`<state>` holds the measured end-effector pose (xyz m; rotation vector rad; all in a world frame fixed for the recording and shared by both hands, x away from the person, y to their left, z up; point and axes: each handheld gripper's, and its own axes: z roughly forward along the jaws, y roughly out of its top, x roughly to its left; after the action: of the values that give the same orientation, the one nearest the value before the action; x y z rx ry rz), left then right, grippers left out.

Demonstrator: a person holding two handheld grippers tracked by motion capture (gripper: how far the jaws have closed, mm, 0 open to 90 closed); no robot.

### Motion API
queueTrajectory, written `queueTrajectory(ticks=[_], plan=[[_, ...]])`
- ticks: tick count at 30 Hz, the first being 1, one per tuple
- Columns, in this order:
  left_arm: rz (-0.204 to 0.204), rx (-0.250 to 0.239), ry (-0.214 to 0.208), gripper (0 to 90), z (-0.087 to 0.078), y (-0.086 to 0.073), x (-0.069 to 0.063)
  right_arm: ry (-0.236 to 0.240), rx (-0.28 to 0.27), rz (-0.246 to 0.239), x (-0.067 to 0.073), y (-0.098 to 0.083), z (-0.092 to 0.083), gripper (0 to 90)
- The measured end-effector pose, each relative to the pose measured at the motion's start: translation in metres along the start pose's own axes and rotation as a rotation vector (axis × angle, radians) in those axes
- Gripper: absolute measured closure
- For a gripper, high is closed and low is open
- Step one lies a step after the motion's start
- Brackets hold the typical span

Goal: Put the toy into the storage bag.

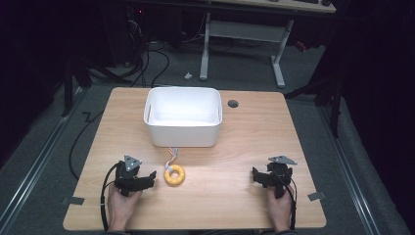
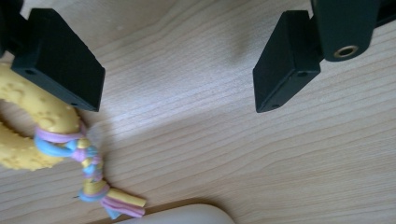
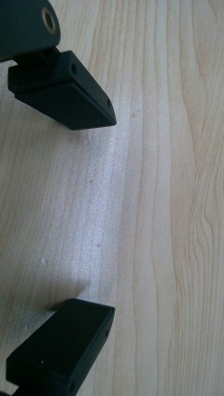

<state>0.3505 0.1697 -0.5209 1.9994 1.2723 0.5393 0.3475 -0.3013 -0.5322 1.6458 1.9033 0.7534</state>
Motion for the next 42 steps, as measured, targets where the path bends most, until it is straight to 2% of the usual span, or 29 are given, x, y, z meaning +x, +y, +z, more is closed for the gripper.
queueTrajectory(ticks=[12, 15, 19, 31, 36, 42], plan=[[0.000, 0.008, -0.069, 19.7, -0.010, 0.005, -0.010, 0.000, 0.001, 0.002, 0.001, 0.000, 0.000, 8.7], [0.017, 0.002, -0.106, 21.1, -0.012, 0.006, -0.014, -0.001, 0.001, 0.003, 0.001, 0.000, 0.000, 8.7], [0.005, -0.021, -0.154, 23.2, -0.014, 0.010, -0.017, 0.000, 0.001, 0.003, 0.001, 0.000, 0.000, 8.7], [0.030, 0.012, -0.168, 26.0, -0.009, 0.020, -0.033, 0.003, 0.001, 0.002, 0.002, -0.001, -0.001, 8.7], [0.070, 0.016, -0.162, 28.3, -0.007, 0.026, -0.042, 0.005, -0.002, -0.007, 0.002, -0.001, -0.001, 8.7], [0.090, 0.022, -0.169, 30.7, -0.002, 0.033, -0.048, 0.008, -0.001, -0.007, 0.003, -0.001, -0.001, 8.7]])
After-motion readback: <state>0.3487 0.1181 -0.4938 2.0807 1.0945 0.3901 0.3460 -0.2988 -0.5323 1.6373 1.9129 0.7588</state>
